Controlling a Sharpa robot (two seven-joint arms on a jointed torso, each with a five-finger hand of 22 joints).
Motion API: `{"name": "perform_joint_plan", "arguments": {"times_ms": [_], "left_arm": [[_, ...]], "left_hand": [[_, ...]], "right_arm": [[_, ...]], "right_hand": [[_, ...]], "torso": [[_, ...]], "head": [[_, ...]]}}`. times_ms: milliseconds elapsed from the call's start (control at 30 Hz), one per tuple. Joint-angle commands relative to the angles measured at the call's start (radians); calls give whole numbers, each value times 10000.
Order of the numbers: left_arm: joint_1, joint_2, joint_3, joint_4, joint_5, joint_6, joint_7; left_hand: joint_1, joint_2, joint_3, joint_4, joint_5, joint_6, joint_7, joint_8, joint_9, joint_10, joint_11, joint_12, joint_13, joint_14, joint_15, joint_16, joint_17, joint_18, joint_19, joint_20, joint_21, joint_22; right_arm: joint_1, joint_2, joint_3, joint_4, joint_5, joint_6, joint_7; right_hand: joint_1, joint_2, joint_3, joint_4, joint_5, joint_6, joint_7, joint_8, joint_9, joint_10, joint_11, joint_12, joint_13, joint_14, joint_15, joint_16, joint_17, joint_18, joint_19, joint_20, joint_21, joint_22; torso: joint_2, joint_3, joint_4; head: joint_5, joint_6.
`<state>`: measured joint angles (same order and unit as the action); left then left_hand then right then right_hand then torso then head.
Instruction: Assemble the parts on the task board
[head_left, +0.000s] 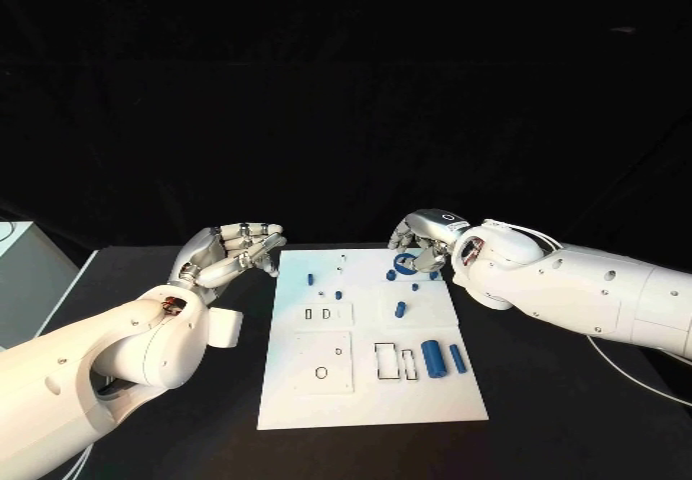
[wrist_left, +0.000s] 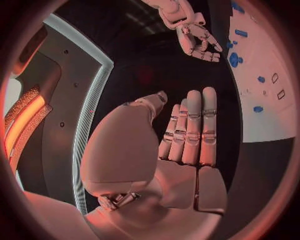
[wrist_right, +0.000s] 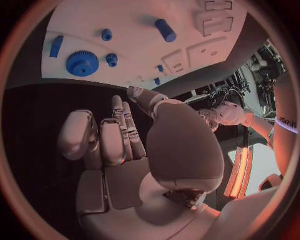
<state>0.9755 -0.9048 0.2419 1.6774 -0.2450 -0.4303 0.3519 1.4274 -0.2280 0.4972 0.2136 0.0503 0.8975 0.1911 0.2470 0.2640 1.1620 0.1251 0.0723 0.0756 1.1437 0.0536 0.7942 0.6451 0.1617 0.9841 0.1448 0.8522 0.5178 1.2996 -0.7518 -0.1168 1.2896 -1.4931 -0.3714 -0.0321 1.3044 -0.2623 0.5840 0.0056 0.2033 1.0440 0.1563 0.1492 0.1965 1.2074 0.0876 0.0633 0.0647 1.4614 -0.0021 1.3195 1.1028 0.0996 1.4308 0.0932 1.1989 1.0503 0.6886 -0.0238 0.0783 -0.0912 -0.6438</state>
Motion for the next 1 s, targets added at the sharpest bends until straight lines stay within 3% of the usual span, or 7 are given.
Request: {"name": "perform_joint_plan", "arguments": {"times_ms": [33,267,567,833,1000], "left_arm": [[3,-15,34,132,-148,158,-25],[2,-72,103,300,-182,151,-45],[4,-124,169,392,-219,145,-95],[5,-182,201,456,-262,114,-126],[5,-212,219,470,-274,84,-136]], "left_hand": [[-112,-12,59,-25,4,63,19,-26,13,20,-5,-34,12,-9,-42,62,29,195,-92,-3,118,80],[-159,-23,97,-62,4,50,21,-39,31,-3,-1,-34,18,-23,-38,189,82,199,-159,3,348,231],[-185,-30,117,-86,4,45,20,-46,42,-17,0,-33,22,-39,-36,263,110,201,-198,8,485,320],[-197,-34,121,-92,3,45,20,-47,46,-15,0,-29,25,-42,-35,290,121,202,-209,9,533,351],[-197,-34,121,-92,3,45,20,-47,46,-15,0,-29,25,-42,-35,290,121,202,-209,9,533,351]], "right_arm": [[4,42,3,-24,-1085,551,-709],[3,280,-1,-317,-1356,879,-939],[-80,576,-28,-823,-1501,1131,-974],[-134,683,-37,-1022,-1529,1173,-929],[-161,712,-38,-983,-1508,1237,-883]], "right_hand": [[-22,-113,-26,80,17,-70,-31,-74,18,-75,-8,-21,10,421,-5,95,89,-107,83,-21,100,121],[-43,-155,-62,126,-25,-139,-52,-103,37,-146,-10,-23,13,418,-2,189,169,-117,103,-12,191,233],[-13,-169,-90,147,-12,-175,-67,-112,67,-274,-5,-33,9,396,3,232,156,-120,99,-4,242,295],[13,-139,-77,156,15,-175,-74,-108,82,-280,-9,-18,16,393,3,264,184,-124,99,-2,270,332],[17,-113,-74,181,21,-135,-80,-80,108,-241,-17,3,29,382,-1,274,167,-122,92,0,282,347]], "torso": [[97,-33,73],[173,-72,113],[242,-116,246],[295,-136,323],[324,-139,333]], "head": [[-83,-4],[-166,-5],[-258,-66],[-276,-106],[-290,-110]]}}
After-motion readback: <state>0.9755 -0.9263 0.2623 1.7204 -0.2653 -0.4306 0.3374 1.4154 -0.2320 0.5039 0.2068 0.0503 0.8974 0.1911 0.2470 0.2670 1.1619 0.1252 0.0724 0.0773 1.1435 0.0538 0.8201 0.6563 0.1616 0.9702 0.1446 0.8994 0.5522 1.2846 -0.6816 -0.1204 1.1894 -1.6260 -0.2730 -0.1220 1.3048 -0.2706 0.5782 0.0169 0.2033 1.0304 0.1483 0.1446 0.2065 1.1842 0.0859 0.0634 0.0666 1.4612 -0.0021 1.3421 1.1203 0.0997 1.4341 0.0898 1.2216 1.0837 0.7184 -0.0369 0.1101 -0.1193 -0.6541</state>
